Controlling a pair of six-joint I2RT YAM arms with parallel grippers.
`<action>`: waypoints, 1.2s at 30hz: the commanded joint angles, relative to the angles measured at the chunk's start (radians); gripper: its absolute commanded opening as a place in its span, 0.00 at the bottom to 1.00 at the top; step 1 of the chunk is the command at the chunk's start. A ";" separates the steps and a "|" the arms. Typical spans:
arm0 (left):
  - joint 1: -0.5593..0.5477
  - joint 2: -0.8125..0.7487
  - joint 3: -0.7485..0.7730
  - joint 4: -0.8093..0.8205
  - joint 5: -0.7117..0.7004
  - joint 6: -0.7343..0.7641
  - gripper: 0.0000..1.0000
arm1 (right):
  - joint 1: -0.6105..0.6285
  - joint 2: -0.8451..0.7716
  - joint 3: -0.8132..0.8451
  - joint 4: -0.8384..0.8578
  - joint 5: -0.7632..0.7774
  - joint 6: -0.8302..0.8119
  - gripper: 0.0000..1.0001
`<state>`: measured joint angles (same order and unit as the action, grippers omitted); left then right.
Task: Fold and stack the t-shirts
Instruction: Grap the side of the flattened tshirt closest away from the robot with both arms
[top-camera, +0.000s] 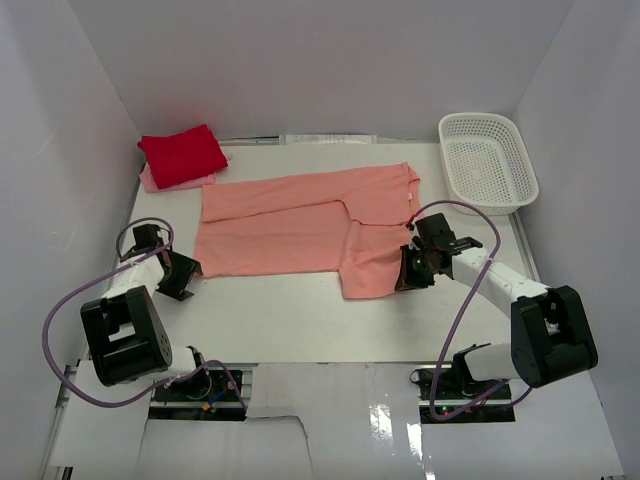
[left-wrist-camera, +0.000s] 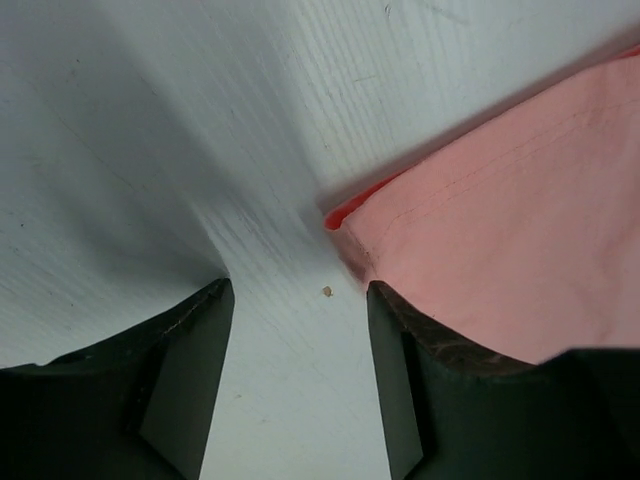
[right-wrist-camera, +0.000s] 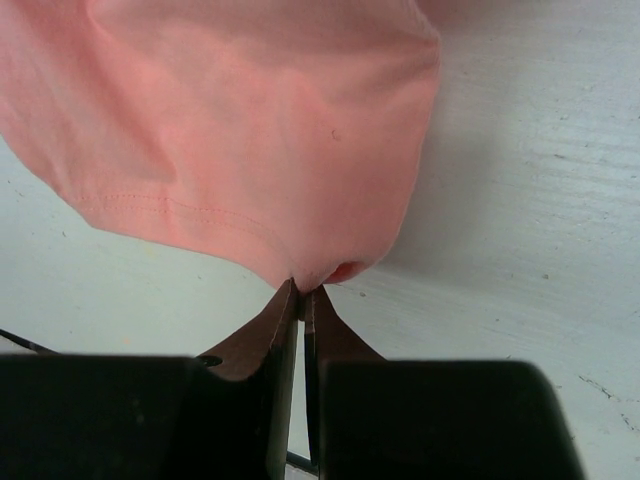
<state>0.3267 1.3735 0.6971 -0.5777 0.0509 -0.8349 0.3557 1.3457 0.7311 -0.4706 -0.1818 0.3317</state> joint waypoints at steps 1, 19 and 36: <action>0.011 -0.025 -0.005 0.052 -0.036 -0.041 0.66 | 0.006 -0.014 0.014 0.016 -0.027 -0.016 0.08; 0.025 0.098 0.019 0.157 -0.016 -0.076 0.56 | 0.006 -0.049 0.016 -0.014 -0.041 -0.023 0.08; 0.026 0.082 0.008 0.128 0.122 -0.004 0.00 | 0.006 -0.092 0.036 -0.079 -0.038 -0.025 0.08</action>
<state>0.3515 1.4887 0.7143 -0.3740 0.1528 -0.8867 0.3561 1.2972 0.7311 -0.5091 -0.2119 0.3210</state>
